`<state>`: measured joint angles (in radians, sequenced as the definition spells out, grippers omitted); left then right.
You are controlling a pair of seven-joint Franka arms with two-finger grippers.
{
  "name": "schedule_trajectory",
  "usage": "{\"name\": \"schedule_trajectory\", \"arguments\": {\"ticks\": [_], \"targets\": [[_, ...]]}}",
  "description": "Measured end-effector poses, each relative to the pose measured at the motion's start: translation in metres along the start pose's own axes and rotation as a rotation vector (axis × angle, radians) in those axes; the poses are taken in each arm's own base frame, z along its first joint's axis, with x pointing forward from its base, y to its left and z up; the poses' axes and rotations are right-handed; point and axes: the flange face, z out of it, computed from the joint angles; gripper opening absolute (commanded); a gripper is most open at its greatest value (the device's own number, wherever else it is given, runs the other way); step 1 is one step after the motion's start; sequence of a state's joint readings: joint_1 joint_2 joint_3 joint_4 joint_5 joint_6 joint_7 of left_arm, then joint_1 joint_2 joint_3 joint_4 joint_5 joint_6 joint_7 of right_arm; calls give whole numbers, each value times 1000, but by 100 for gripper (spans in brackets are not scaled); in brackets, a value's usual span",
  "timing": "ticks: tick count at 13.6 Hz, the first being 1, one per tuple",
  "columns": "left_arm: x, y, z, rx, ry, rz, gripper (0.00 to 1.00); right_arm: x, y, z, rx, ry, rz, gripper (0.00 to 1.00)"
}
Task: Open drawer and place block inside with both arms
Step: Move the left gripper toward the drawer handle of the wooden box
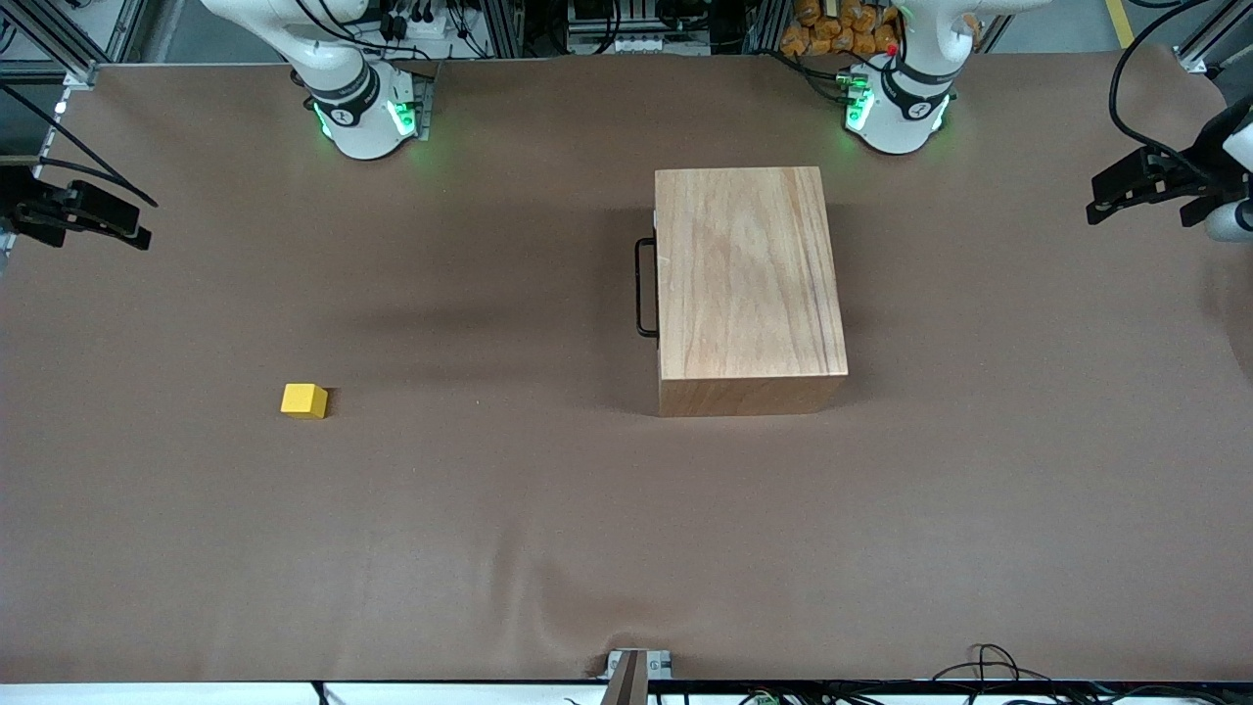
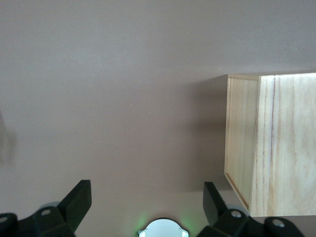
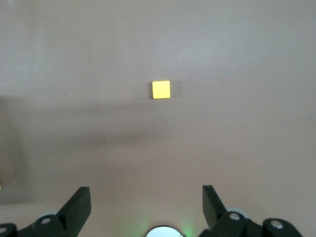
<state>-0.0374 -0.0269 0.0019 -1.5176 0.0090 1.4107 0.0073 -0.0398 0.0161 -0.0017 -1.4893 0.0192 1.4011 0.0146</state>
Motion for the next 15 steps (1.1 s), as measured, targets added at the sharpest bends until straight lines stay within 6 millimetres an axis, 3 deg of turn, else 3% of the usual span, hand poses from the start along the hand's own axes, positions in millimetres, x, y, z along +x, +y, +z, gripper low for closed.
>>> {"name": "schedule_trajectory", "arguments": {"ticks": [9, 11, 15], "targets": [[4, 5, 7, -2, -16, 9, 100, 1, 0, 9, 0, -19, 0, 100], [9, 23, 16, -1, -33, 42, 100, 1, -1, 9, 1, -17, -1, 100], [10, 78, 24, 8, -49, 135, 100, 2, -7, 9, 1, -11, -13, 100]]}}
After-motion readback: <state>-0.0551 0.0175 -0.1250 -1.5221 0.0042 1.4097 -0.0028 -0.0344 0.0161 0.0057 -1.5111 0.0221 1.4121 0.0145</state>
